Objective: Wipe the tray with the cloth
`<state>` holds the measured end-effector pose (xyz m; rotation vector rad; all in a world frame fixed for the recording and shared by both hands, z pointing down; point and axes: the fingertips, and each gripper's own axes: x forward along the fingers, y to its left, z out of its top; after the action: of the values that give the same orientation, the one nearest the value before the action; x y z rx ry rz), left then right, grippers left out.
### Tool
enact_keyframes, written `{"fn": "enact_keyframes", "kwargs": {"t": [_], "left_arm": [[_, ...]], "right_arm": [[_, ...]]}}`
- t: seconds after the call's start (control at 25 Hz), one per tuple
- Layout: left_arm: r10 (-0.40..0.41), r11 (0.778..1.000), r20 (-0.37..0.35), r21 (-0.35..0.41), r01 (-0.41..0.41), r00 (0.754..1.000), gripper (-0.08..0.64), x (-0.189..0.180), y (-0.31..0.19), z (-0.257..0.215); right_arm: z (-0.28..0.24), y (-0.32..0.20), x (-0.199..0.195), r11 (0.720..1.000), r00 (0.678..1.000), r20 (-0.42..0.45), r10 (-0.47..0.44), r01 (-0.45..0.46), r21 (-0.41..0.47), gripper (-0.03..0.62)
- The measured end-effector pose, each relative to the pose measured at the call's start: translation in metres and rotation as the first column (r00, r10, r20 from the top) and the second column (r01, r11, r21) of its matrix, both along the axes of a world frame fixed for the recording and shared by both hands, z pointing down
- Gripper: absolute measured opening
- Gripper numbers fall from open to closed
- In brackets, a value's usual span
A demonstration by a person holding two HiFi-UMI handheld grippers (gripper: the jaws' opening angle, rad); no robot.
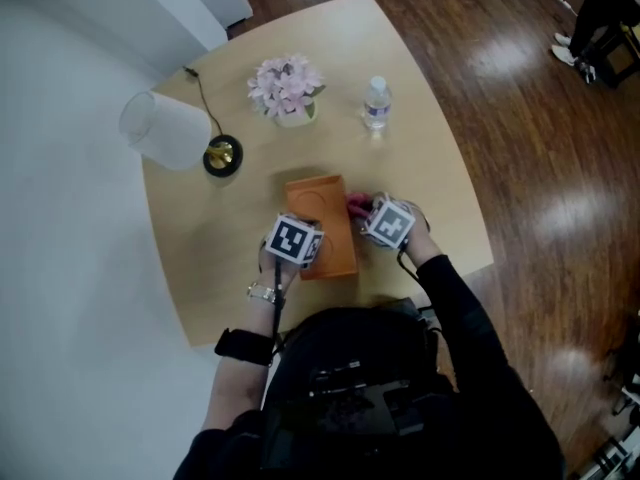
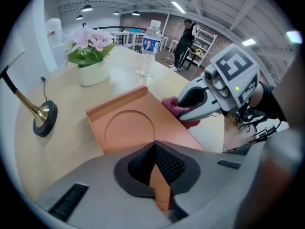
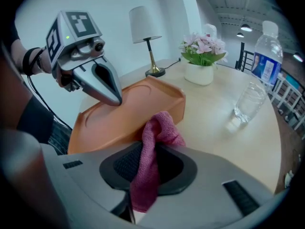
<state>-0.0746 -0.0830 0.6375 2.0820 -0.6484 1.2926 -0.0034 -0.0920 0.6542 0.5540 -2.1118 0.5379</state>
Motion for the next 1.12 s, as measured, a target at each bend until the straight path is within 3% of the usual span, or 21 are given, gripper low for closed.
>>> {"fn": "enact_keyframes", "kwargs": {"t": [0.28,0.6,0.88,0.92,1.04,1.12], "left_arm": [[0.02,1.0,-0.013,0.009,-0.02,1.0,0.002,0.001,-0.003,0.0],[0.024,0.999,-0.054,0.023,-0.023,0.998,0.002,0.007,-0.004,-0.003],[0.013,1.0,-0.098,0.022,-0.011,0.995,0.002,0.014,-0.005,-0.005],[0.009,1.0,-0.077,0.013,-0.008,0.997,0.002,0.01,-0.003,-0.004],[-0.016,1.0,0.123,-0.017,0.018,0.992,0.002,-0.031,0.002,0.006],[-0.02,1.0,0.145,-0.019,0.023,0.989,0.002,-0.035,0.002,0.008]], "right_arm": [[-0.011,0.041,-0.001,0.999,0.999,0.013,0.045,-0.046,0.01,0.084],[0.001,0.097,-0.012,0.997,0.999,-0.022,-0.03,0.028,-0.077,0.084],[0.007,0.141,-0.009,0.966,0.987,0.021,-0.16,0.16,-0.204,0.084],[0.009,0.142,-0.006,0.963,0.985,0.019,-0.172,0.172,-0.208,0.084],[0.006,0.136,0.002,0.961,0.983,0.023,-0.18,0.18,-0.211,0.084],[0.002,0.114,0.008,0.974,0.991,0.022,-0.131,0.133,-0.184,0.084]]}}
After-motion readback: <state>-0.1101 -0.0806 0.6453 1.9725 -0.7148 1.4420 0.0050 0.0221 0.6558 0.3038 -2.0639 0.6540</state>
